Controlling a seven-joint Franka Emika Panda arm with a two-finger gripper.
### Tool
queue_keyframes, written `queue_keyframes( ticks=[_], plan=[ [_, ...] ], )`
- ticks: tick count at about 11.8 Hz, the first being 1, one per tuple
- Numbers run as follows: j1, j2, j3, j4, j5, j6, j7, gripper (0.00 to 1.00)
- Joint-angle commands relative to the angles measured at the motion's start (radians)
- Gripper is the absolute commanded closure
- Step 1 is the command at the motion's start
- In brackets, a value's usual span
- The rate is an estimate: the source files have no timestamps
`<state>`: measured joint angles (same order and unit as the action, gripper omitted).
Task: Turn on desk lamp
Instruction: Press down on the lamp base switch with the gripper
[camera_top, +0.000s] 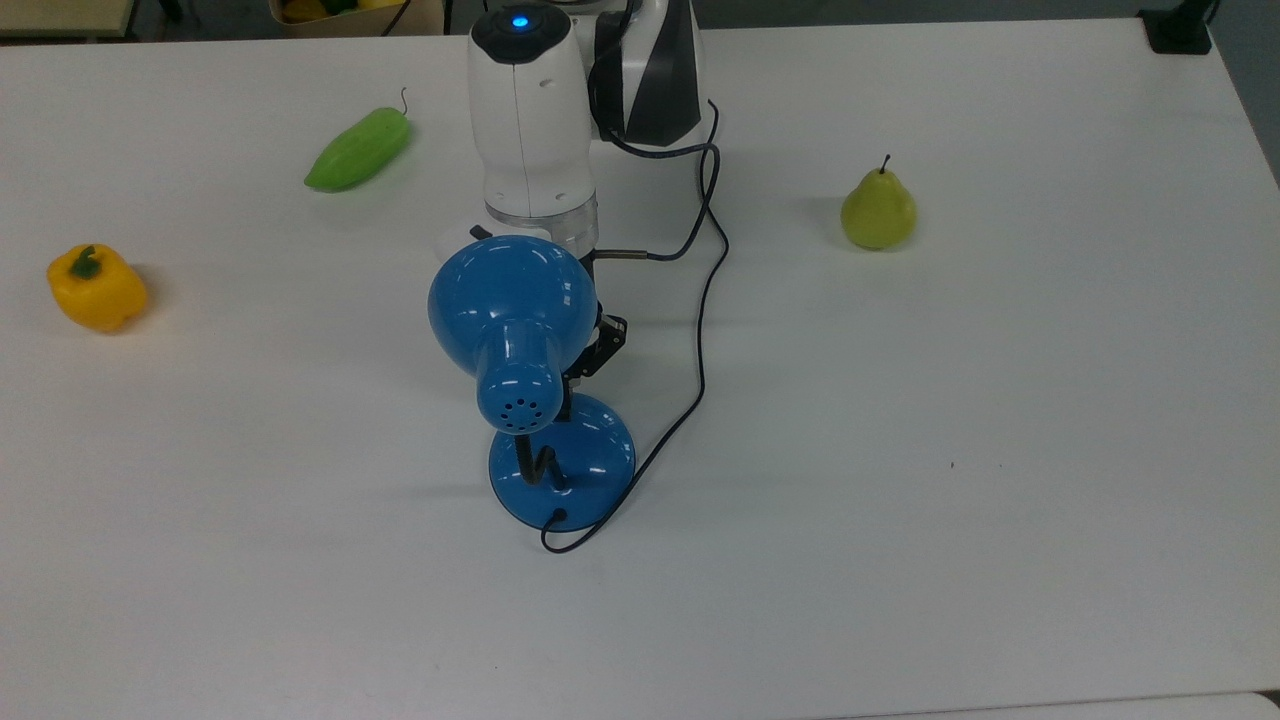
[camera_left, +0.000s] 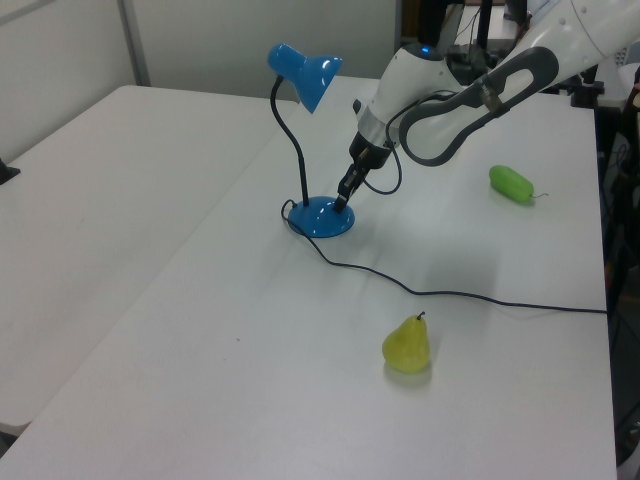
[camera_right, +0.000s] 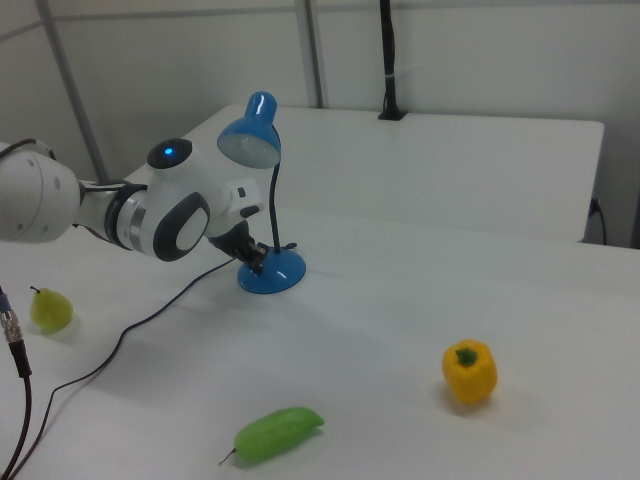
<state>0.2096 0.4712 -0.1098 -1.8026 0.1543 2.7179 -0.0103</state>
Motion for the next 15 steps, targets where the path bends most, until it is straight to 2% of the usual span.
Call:
queue_keyframes(
  ticks=[1,6,15],
  plan=[
    [0.005,-0.042,0.002,-0.051,0.011,0.023,0.012,1.0],
    [0.005,0.003,0.002,0.005,0.01,0.025,0.013,1.0],
    [0.01,0.046,0.002,0.051,0.007,0.025,0.015,1.0]
  ],
)
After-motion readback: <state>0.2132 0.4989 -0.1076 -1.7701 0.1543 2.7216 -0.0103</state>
